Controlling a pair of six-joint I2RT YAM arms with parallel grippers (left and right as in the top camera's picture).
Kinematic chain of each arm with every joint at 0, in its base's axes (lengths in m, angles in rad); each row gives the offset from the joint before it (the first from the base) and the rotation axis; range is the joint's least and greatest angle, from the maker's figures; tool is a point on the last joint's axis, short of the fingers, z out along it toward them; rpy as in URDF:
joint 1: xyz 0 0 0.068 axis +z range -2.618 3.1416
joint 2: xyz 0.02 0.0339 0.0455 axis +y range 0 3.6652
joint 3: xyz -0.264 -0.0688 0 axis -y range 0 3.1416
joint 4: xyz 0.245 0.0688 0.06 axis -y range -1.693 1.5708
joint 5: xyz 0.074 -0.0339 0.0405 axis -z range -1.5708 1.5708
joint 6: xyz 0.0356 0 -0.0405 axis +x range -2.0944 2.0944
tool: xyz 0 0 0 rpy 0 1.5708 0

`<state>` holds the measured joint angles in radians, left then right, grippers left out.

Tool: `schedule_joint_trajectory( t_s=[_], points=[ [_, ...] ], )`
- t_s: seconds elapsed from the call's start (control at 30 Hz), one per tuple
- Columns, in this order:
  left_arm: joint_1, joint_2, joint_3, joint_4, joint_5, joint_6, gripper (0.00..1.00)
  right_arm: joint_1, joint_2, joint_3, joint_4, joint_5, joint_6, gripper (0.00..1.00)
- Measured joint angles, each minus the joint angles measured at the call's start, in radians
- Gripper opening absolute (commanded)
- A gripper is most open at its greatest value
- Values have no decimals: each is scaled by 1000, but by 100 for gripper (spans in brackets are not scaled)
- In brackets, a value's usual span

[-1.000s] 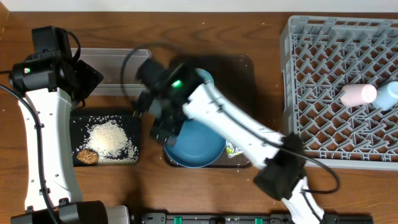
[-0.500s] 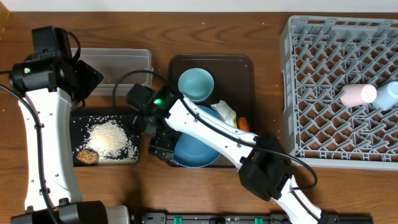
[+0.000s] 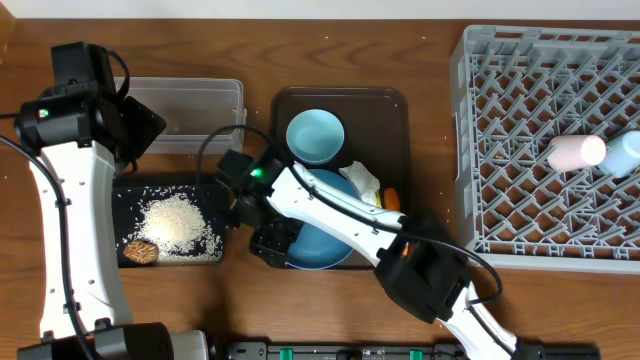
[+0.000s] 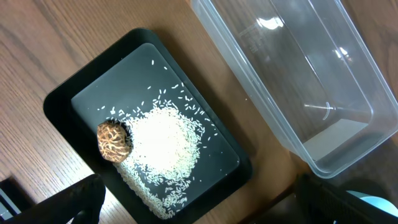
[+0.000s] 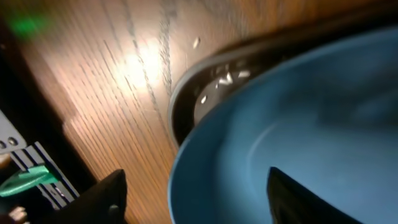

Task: Sort waste into correct bins and load items into the dishwasher rack
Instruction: 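Reach the right gripper to the blue plate's rim and grip it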

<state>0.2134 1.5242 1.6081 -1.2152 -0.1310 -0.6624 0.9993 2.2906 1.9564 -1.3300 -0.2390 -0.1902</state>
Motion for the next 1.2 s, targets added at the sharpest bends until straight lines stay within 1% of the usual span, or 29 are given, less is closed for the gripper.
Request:
schedule_joint_trajectory(
  t_s=[0.1, 0.5, 0.73, 0.83, 1.1, 1.13, 1.2],
  points=[
    [0, 0, 0, 0, 0, 0, 98, 0, 0, -35, 3, 0, 6, 57],
    [0, 0, 0, 0, 0, 0, 98, 4, 0, -49, 24, 0, 72, 56],
    [0, 0, 0, 0, 0, 0, 98, 28, 0, -127, 77, 22, 154, 56],
    [0, 0, 0, 0, 0, 0, 98, 31, 0, -140, 93, 30, 181, 55],
    [0, 0, 0, 0, 0, 0, 98, 31, 0, -140, 122, 75, 259, 43],
    [0, 0, 0, 0, 0, 0, 98, 30, 0, -140, 122, 84, 268, 38],
    [0, 0, 0, 0, 0, 0, 98, 30, 0, -140, 121, 93, 280, 23]
  ],
)
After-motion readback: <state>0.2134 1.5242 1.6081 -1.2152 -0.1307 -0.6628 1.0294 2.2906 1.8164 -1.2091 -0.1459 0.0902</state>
